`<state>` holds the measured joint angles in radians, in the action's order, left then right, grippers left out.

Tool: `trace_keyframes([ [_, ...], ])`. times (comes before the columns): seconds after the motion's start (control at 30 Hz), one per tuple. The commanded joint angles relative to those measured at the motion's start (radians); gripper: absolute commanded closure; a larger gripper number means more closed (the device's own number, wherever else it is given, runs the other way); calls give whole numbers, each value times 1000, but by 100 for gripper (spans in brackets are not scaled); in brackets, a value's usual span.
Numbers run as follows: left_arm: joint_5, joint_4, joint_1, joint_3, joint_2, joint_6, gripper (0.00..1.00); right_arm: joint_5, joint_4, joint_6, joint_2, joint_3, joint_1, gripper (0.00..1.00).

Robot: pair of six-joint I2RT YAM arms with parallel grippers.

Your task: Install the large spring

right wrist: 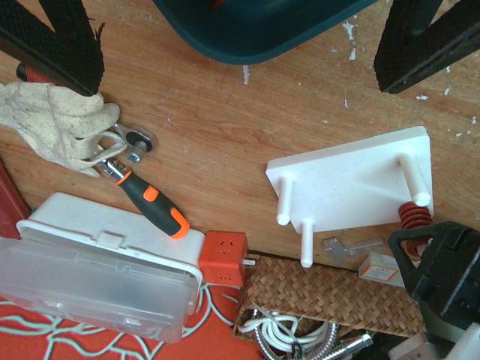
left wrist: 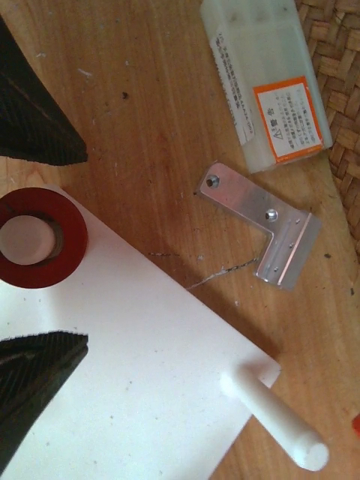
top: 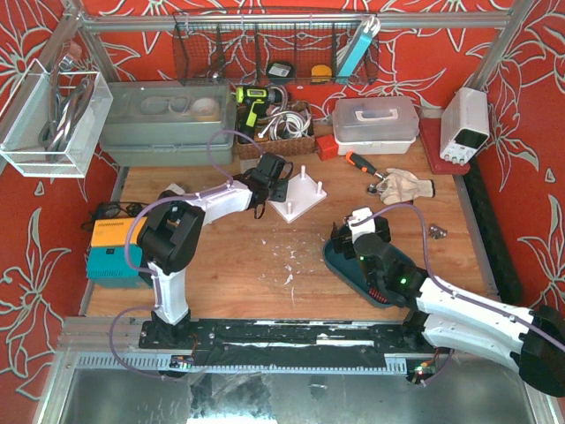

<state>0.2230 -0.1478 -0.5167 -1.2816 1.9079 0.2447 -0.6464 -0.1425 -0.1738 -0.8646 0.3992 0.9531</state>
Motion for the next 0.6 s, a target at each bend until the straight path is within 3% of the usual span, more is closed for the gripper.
trace_keyframes([
  [0.0, -18, 16, 1, 44, -111, 21, 33, -28, 7, -49, -19, 46, -16, 1],
  [0.07, -37, 37, -4, 95, -177, 32, 29, -30, 37, -72, -32, 63, -24, 1],
  [0.2, -68, 87, -19, 225, -339, 54, 9, -42, 108, -170, -55, 95, -57, 1],
  [0.27, -72, 131, -41, 313, -427, 64, 0, 34, 175, -240, -59, 125, -96, 1],
  [0.4, -58, 173, -131, 440, -588, 70, 0, 133, 324, -382, -59, 184, -148, 1],
  [0.57, -48, 323, -224, 616, -743, 39, 0, 129, 558, -594, -32, 212, -171, 1],
])
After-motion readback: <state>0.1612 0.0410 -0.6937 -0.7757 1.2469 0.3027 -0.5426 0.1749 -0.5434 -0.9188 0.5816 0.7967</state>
